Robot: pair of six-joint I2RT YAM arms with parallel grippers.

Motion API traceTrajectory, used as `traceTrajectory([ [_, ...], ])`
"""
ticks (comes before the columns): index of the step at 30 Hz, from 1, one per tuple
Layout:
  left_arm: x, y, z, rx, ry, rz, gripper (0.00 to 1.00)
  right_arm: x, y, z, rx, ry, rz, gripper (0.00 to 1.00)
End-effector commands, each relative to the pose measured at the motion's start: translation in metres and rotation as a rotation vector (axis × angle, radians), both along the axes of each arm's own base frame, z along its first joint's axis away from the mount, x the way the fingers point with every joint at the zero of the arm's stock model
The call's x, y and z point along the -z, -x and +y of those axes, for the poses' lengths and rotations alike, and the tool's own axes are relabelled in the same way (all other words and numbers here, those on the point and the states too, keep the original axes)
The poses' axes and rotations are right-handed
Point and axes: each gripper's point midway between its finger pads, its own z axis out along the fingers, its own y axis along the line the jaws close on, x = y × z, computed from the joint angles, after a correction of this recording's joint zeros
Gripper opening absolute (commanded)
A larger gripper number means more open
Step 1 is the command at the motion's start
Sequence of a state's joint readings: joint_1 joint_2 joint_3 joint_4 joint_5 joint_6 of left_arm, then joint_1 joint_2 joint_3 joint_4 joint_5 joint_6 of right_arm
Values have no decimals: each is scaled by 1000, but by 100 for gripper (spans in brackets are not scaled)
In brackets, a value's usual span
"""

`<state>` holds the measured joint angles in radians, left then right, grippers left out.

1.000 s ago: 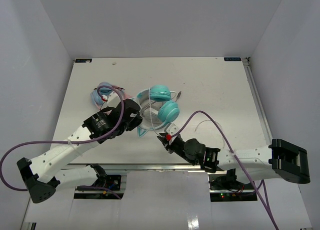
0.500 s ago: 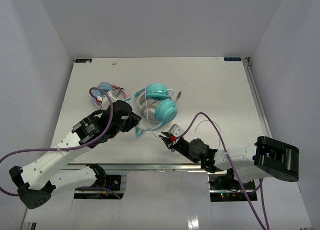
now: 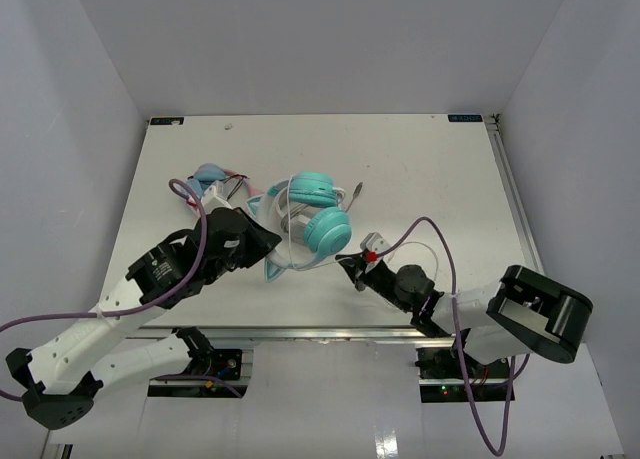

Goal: Wrap the headphones

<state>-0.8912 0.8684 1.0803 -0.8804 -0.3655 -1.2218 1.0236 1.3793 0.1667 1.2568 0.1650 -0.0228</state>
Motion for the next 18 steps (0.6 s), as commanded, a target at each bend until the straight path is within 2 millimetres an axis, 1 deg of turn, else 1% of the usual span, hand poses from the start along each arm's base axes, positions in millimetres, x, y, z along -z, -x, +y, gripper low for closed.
traceTrajectory([
  [1,-58,2,-9,143,86,-246,0,-54,-6,-9,16,-177,-52,8],
  [3,-60,0,2,107,50,-258,0,-60,-5,-14,23,-185,-59,8],
  [6,-57,-7,19,17,1,-252,0,-63,-5,-22,39,-184,-61,8],
  [9,-59,-13,30,-50,-17,-261,0,-66,0,-28,38,-192,-59,8],
  [11,-60,-16,34,-79,-25,-259,0,-69,5,-32,27,-207,-66,8],
  [13,-64,-22,36,-115,-28,-267,0,-68,9,-36,20,-209,-66,8],
  [16,-79,-28,35,-151,9,-289,0,-64,13,-37,8,-203,-58,8],
  [18,-91,-32,33,-169,45,-318,0,-62,17,-33,-21,-198,-50,8],
])
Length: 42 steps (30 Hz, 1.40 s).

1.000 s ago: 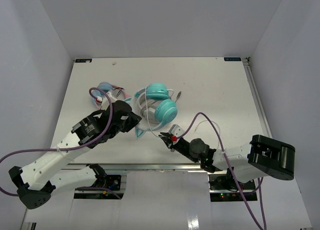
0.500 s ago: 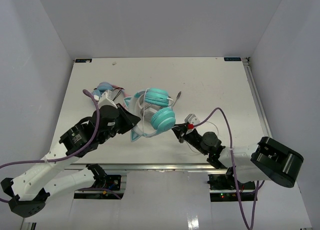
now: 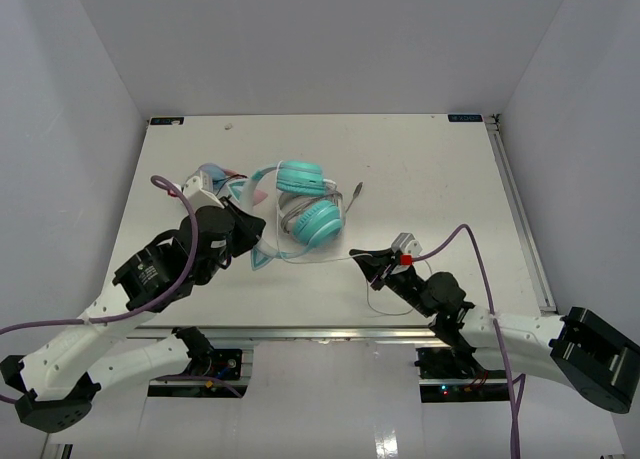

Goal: Wrap the headphones

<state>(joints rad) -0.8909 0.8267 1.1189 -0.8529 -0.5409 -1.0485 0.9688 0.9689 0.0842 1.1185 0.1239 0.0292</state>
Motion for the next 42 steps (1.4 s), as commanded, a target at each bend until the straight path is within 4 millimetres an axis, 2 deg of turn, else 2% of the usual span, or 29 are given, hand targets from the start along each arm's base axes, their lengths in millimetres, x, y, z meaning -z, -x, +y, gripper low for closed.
traceTrajectory([
  [1,-63,-16,2,-89,173,-144,0,1,7,3,-41,-8,11,8],
  [8,-84,-33,8,-180,162,-201,0,-1,16,4,-89,-28,0,8],
  [12,-88,-37,13,-214,140,-219,0,1,16,2,-80,-26,-1,8],
  [18,-82,-38,23,-246,97,-231,0,1,15,1,-71,-27,-3,8],
  [26,-78,-41,46,-338,9,-264,0,-1,16,-1,-70,-42,-7,8],
  [38,-72,-45,55,-393,-43,-268,0,1,15,-9,-42,-51,-12,8],
  [39,-73,-46,57,-403,-48,-269,0,-4,15,-9,-43,-68,-23,8],
  [41,-75,-46,59,-417,-49,-272,0,10,22,-14,-55,-50,-14,8],
  [42,-76,-45,60,-415,-50,-274,0,7,23,-15,-62,-62,-23,8],
])
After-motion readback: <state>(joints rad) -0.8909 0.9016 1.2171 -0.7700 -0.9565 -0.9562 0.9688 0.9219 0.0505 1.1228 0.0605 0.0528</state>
